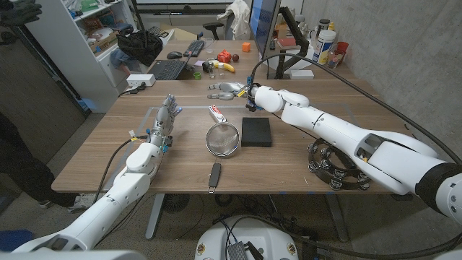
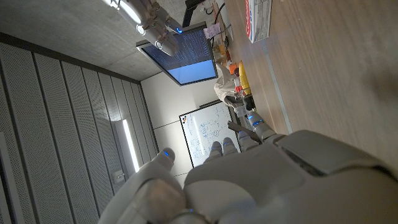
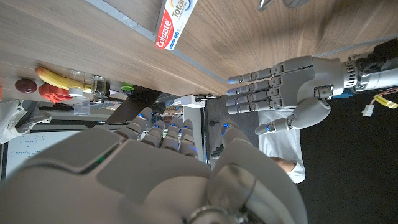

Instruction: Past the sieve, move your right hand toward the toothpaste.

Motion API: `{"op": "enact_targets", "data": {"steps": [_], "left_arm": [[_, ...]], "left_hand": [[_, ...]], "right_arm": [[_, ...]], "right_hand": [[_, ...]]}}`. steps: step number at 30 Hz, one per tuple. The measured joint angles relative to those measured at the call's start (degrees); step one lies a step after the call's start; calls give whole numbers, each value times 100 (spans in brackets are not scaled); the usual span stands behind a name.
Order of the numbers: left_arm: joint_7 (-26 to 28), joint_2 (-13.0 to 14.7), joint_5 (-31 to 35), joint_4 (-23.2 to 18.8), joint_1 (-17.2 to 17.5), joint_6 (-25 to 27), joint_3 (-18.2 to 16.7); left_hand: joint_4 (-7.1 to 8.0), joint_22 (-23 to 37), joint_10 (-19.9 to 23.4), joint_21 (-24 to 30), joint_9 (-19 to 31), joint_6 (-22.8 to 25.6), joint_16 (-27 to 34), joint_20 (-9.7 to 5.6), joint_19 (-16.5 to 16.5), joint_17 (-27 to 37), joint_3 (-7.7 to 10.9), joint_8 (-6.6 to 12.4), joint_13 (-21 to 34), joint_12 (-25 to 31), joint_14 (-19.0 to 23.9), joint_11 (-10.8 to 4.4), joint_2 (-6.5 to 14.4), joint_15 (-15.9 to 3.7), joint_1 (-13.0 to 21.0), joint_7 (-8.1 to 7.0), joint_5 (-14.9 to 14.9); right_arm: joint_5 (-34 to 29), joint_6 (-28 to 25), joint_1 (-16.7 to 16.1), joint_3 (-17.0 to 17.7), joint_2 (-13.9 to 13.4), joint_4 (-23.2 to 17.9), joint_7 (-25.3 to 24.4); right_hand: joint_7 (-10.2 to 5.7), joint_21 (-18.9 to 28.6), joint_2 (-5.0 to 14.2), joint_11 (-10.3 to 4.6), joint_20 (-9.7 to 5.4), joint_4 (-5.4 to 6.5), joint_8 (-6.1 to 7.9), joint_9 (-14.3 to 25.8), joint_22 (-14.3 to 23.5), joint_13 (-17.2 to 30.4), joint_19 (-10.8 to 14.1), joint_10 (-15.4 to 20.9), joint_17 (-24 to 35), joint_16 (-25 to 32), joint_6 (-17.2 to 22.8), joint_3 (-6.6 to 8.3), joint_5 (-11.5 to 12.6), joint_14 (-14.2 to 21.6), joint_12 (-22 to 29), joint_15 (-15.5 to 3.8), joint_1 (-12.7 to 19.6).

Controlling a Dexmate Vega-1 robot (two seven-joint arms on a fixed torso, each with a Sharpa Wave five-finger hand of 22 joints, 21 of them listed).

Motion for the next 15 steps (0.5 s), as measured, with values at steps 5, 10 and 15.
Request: {"op": "enact_targets", "data": {"steps": [5,10,15], "left_arm": [[-23,1,-1,34,-1,-13,-3],[-42,2,-4,69,-10,-26,-6],[-70,4,-14,114,-30,-43,-14]], "left_hand": [[0,0,0,0,0,0,0,0,0,0,0,0,0,0,0,0,0,0,0,0,0],[0,0,0,0,0,0,0,0,0,0,0,0,0,0,0,0,0,0,0,0,0],[0,0,0,0,0,0,0,0,0,0,0,0,0,0,0,0,0,0,0,0,0]], "right_arm": [[-32,10,52,-53,60,95,0],[-55,17,99,-101,113,194,-1],[-88,26,161,-158,186,325,-14]], "right_hand": [[0,0,0,0,0,-17,2,0,0,0,0,0,0,0,0,-17,0,0,0,0,0],[0,-45,0,0,0,-24,2,0,0,0,0,1,0,0,0,-24,0,0,0,0,0],[0,-45,0,0,0,-24,2,0,0,0,0,1,0,0,0,-25,0,0,0,0,-1]]}}
